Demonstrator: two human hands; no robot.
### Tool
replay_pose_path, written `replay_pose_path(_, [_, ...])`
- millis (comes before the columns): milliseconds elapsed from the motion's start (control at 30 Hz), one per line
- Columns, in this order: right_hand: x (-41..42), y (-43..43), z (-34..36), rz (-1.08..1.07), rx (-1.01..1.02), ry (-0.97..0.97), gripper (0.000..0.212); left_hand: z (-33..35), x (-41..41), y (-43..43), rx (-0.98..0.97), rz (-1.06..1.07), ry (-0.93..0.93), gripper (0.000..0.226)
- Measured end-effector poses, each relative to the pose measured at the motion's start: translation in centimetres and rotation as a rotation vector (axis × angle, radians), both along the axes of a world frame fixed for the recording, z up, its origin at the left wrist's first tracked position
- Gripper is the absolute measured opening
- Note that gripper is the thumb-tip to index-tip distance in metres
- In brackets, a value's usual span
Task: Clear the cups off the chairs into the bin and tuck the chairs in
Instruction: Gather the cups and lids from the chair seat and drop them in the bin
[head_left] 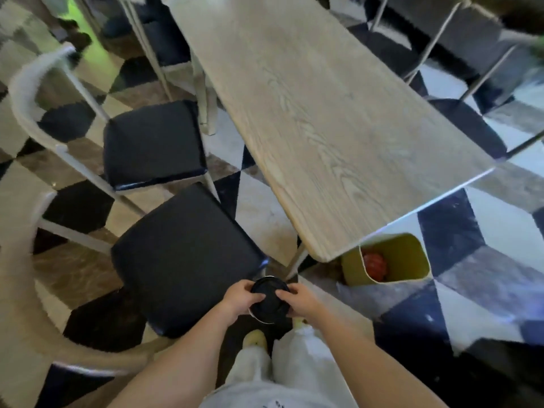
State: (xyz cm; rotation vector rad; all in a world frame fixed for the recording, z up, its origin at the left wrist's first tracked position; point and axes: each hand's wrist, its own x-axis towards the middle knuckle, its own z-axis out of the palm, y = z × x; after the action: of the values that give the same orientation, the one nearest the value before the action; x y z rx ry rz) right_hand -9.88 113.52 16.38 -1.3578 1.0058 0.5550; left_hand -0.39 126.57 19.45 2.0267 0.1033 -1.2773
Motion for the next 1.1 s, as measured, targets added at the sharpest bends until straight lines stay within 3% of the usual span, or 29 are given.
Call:
replay_pose_path(167, [-5.9,-4.4,2.5,-0.221,0.046,-0.04,0.015,0.4,-3.4,-6.5,-0.037,-0.195,0.071,0.038])
replay_pose_path(367, [-11.8,-12.3,4.1,-0.382,-0.045,-0.012,0.037,1.3,-7.2,-16.7,-0.057,-0.44,0.081,0.036])
replay_pose_path(567, [-15.7,-21.4,5.9,-0.458,-0.103,-0.021,0.04,3.0,-10.2,-27.4,-0.069,-0.626,-0.035,0.032])
replay_pose_path(767, [-17.2,-29.5,8.0,-0.447,-0.216,-0.049,0.041,4.6,-11.0,-35.8,-0.099,-0.678,-0.043,0.043])
replay_pose_path(1000, [-16.4,-36.2,8.5,-0.597,-0.202,-0.082,0.043,5.8,-10.4,-43.6,-0.137,-0.752,-0.068,0.021])
replay_pose_path(1100, [-15.9,-38.5,8.4,-0.606,-0.223,-0.064,0.043,5.7,-10.1,-46.2,-0.146,-0.806,-0.126,0.025])
